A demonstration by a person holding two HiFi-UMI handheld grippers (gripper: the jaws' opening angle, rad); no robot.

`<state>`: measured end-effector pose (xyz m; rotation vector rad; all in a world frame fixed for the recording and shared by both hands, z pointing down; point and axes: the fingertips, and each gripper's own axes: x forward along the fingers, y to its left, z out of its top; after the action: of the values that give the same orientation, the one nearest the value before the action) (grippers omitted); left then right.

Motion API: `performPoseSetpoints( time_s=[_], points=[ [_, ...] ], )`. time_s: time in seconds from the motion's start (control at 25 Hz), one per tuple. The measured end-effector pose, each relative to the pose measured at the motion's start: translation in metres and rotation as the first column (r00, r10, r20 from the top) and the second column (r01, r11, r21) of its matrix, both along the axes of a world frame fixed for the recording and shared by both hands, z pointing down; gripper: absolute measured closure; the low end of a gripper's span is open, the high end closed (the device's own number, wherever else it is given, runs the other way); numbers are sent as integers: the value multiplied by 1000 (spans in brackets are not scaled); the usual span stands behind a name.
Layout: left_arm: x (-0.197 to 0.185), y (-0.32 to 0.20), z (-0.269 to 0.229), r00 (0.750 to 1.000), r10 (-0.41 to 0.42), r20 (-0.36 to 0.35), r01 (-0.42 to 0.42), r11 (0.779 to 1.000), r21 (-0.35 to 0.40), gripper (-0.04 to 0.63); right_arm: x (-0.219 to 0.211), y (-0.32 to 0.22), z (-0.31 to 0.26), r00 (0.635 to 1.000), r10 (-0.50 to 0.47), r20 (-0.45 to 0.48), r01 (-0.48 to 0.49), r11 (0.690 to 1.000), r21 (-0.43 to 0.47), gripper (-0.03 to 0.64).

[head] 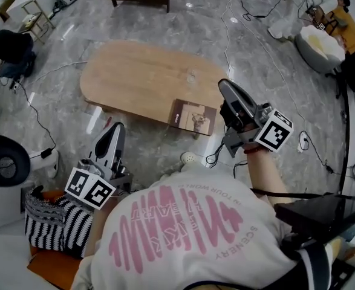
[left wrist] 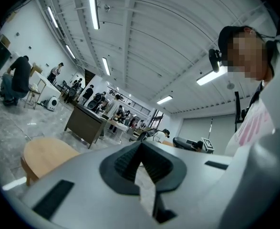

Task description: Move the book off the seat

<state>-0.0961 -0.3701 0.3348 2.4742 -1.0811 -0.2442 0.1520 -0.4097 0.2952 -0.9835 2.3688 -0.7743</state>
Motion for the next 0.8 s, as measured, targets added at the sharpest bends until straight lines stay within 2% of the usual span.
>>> performPoseSetpoints(
  time_s=[0.8],
  points=[
    [-4,4,-5,998,-61,-12,61,998,32,588,2,1,4,1000,-20,-19,20,1000,-17,607]
  ],
)
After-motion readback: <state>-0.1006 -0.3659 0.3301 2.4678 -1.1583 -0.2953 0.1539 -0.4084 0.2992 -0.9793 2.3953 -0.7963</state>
